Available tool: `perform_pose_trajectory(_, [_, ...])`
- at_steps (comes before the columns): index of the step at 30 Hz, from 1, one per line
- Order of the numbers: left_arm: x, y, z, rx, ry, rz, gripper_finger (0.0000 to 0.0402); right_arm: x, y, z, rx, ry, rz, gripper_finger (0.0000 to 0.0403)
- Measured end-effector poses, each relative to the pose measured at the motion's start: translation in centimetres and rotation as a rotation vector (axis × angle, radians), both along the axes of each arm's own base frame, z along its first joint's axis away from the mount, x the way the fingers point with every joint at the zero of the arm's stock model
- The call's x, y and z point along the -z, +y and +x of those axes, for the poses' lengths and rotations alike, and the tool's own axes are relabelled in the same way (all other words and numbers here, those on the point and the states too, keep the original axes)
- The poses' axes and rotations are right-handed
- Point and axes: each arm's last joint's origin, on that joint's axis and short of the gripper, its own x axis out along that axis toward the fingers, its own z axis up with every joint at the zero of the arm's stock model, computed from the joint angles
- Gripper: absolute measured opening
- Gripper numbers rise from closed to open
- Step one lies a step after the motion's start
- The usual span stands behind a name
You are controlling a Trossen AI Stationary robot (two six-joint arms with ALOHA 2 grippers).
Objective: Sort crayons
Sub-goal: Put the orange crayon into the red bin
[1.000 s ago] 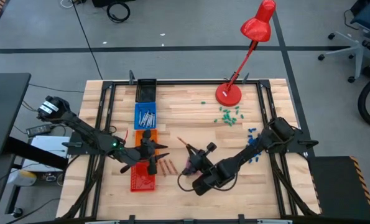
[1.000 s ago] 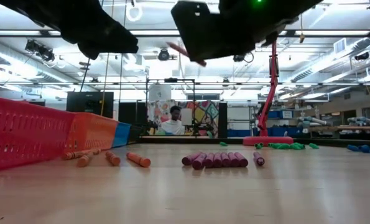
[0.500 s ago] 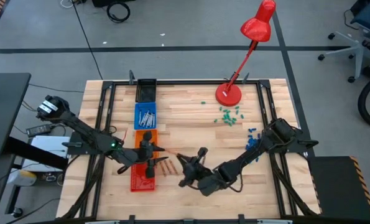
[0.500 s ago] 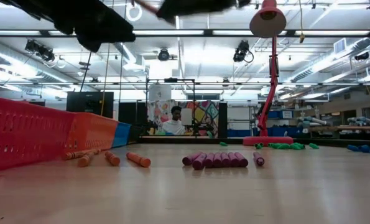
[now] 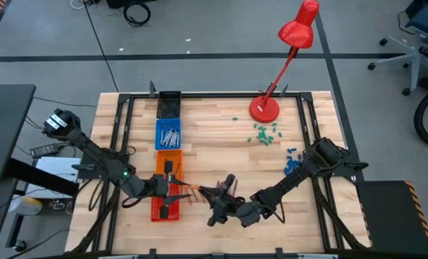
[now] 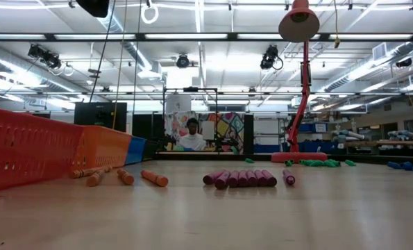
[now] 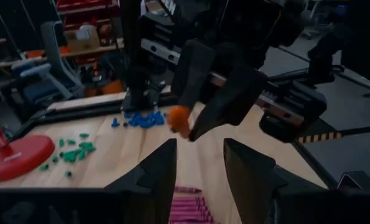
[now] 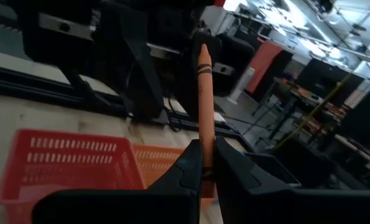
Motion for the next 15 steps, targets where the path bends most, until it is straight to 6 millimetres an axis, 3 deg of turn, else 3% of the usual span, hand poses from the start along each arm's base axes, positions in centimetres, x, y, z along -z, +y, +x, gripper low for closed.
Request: perform_pose_trajectory(15, [-1.06,-0.23,0.01,0.053,-0.092,-0.026,0.0144,-0.21,0.26,0.01,-0.059,-0.019,0.016,0.0034])
